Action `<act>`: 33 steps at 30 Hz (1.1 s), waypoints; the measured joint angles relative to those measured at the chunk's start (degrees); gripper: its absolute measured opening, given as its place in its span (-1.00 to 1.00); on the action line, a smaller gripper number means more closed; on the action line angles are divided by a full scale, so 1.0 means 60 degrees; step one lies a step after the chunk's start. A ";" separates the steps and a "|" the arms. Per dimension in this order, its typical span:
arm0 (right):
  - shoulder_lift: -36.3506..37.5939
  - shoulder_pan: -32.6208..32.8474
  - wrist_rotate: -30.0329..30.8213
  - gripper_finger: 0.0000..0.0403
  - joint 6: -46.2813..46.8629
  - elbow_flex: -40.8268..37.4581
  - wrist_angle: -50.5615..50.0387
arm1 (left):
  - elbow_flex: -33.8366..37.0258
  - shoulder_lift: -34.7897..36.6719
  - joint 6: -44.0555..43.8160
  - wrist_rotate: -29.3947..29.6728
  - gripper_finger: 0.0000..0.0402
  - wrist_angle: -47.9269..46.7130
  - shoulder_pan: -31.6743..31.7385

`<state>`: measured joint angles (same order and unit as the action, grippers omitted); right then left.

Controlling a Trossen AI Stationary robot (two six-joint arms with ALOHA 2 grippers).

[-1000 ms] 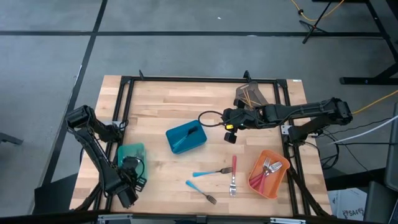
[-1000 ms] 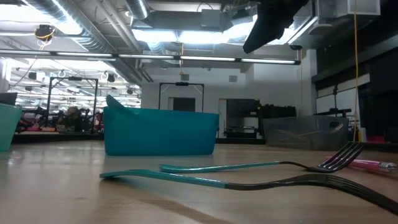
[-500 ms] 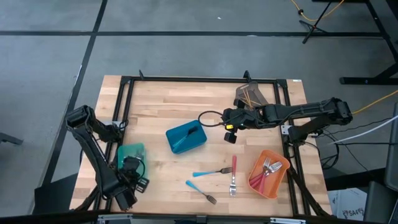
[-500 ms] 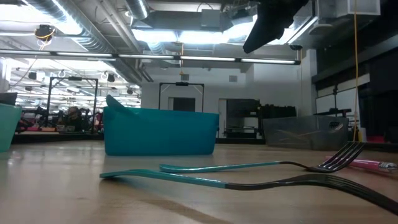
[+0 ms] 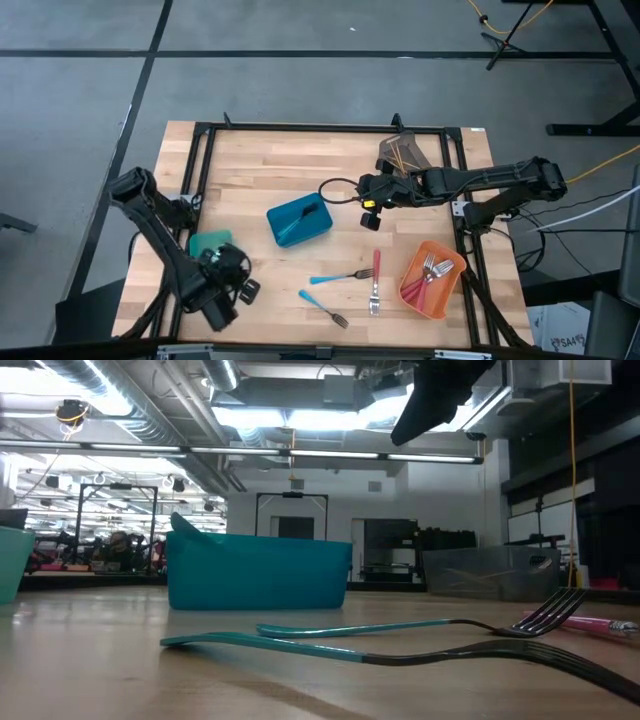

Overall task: Sort silverware by color (type)
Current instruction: Put the bottom blue fork into the dark blue bin

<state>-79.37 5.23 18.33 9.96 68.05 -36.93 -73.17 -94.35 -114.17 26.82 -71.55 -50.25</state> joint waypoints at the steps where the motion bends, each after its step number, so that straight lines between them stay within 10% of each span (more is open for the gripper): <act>1: 0.0000 -0.0003 0.0000 -0.48 0.0000 0.0000 0.0000 | 0.0000 0.0000 0.0372 0.0048 -0.67 0.0147 0.0138; 15: 0.0000 -0.0003 0.0000 -0.48 0.0000 0.0000 0.0000 | -0.0004 0.0000 0.7519 0.0257 -0.67 0.4100 0.1967; 33: 0.0000 -0.0001 0.0000 -0.48 0.0000 0.0000 -0.0005 | -0.0004 -0.0036 1.2796 -0.1246 -0.42 0.7808 0.3598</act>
<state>-79.37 5.23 18.33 9.96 68.05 -36.96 -73.19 -94.56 -37.40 19.34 -24.70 -28.66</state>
